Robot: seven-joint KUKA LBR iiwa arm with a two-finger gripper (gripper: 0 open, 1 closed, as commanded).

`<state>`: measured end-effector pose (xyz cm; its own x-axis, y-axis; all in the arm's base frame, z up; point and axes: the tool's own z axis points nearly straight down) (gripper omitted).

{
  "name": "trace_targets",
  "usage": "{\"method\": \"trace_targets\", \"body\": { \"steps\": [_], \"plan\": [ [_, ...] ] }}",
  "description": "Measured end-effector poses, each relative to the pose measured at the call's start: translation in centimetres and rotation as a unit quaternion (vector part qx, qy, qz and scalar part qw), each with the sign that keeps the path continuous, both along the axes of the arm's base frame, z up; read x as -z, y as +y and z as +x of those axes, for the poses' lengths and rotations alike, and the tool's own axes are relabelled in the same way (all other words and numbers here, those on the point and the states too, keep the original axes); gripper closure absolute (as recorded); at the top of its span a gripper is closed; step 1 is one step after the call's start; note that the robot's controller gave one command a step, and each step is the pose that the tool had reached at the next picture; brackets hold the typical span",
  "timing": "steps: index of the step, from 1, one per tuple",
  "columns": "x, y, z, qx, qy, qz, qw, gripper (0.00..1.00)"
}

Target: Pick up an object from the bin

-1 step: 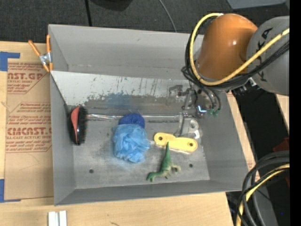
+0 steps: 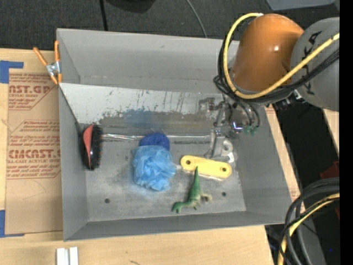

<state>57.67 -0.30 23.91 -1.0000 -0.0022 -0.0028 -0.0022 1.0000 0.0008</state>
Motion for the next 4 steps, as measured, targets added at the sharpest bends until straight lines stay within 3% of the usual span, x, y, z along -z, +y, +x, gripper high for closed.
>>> {"method": "trace_targets", "body": {
  "steps": [1,2,3,4],
  "plan": [
    [5.8,-2.0,-0.5,0.001,-0.0016,0.000,1.0000,0.00],
    [8.2,-5.7,-2.8,0.055,0.0018,0.001,0.9985,0.00],
    [11.0,-7.0,-2.0,0.053,-0.0025,0.000,0.9986,0.00],
    [16.6,-6.4,-3.2,0.073,-0.0001,0.001,0.9973,0.00]
  ]
}}
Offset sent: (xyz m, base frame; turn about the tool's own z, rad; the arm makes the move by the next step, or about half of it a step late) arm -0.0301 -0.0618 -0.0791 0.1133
